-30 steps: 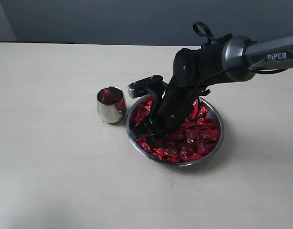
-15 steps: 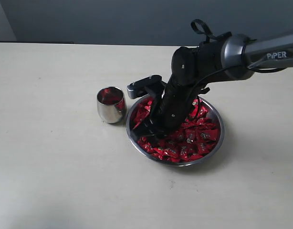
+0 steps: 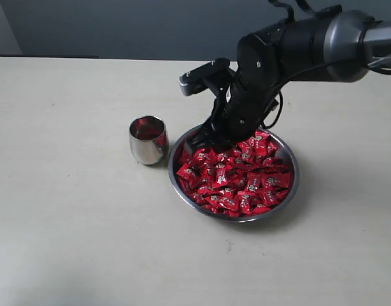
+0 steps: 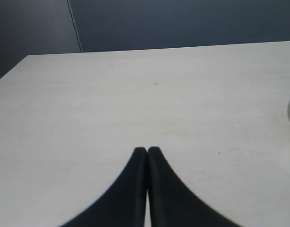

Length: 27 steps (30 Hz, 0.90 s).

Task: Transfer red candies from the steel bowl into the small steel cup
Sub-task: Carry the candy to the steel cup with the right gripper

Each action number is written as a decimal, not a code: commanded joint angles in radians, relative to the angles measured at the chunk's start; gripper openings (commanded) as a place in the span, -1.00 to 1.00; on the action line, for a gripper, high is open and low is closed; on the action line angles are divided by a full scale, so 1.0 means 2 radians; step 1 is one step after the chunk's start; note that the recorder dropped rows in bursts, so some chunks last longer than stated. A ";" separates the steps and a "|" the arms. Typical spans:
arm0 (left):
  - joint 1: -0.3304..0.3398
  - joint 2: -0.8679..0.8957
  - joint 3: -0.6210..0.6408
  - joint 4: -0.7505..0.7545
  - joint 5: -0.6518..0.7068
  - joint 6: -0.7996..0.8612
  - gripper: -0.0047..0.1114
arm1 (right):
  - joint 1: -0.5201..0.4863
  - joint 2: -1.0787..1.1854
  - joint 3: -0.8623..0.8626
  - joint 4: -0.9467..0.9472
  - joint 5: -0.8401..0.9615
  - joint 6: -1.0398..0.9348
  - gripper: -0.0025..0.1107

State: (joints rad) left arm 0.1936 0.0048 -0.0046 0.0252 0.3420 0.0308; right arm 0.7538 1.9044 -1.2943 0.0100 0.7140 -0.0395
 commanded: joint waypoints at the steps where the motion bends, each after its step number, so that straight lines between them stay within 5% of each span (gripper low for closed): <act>1: -0.003 -0.002 0.002 0.001 -0.004 -0.001 -0.91 | 0.001 -0.006 -0.054 -0.009 -0.002 0.009 -0.97; 16: -0.003 -0.002 0.002 0.001 -0.004 -0.001 -0.91 | 0.002 0.094 -0.268 0.139 0.072 -0.052 -0.97; 27: -0.003 -0.002 0.002 0.001 -0.004 -0.001 -0.91 | 0.018 0.181 -0.397 0.141 0.184 -0.070 -0.97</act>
State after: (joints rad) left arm 0.1936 0.0048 -0.0046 0.0252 0.3420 0.0308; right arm 0.7739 2.2438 -2.0368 0.2950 1.0357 -0.1626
